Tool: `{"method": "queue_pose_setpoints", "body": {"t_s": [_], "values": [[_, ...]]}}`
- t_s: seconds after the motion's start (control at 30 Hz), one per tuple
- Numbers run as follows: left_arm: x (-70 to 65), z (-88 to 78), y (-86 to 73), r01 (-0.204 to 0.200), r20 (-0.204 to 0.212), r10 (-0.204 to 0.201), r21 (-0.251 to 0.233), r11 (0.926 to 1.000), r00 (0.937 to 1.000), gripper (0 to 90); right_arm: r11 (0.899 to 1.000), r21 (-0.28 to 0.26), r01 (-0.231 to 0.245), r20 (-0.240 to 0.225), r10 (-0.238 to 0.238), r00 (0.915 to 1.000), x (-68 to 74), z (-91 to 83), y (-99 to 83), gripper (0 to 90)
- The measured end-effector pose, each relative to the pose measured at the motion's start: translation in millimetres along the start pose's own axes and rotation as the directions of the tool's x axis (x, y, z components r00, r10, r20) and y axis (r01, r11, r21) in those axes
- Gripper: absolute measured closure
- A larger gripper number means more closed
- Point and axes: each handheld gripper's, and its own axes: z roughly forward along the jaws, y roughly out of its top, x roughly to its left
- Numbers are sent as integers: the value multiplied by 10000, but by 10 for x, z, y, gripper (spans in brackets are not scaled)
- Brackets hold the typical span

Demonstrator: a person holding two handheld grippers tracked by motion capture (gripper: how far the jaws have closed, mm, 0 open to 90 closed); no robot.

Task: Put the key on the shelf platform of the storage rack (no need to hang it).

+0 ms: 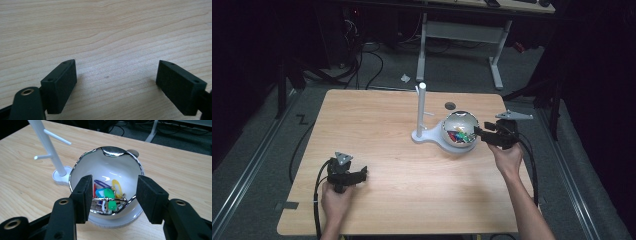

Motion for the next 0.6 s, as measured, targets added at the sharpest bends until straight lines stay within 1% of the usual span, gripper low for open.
{"method": "queue_pose_setpoints", "body": {"t_s": [0.07,0.1,0.13,0.3,0.33,0.37,0.4,0.47,0.6], "values": [[0,0,0,1,-1,-1,-1,10000,10000,172,10000,-60,55,23,-55,10000,9,-60,-6,481],[0,0,0,-2,-4,2,-1,10000,10000,171,9996,-263,70,21,-69,10000,13,-99,-23,489],[-1,0,0,1,-5,-1,0,10000,10000,171,9995,-312,-26,53,27,10000,16,-122,-36,489],[-1,0,0,-2,-4,2,-3,10000,10000,172,9993,-334,-170,139,175,9998,16,-226,-98,479],[-1,0,0,-3,-4,3,-1,10000,10000,172,9992,-373,-164,106,168,9998,19,-248,-102,478],[-1,0,0,-5,-5,5,-2,10000,10000,172,9983,-548,-180,73,185,9998,25,-282,-118,479],[-1,0,0,-4,-5,4,-3,10000,10000,172,9978,-623,-226,76,232,9997,24,-301,-132,479],[-1,0,0,-3,-6,3,-1,10000,10000,172,9978,-583,-310,85,315,9995,16,-339,-165,476],[-3,1,0,8,-4,-8,-15,10000,10000,172,9948,-843,-573,77,581,9983,-12,-429,-263,475]]}}
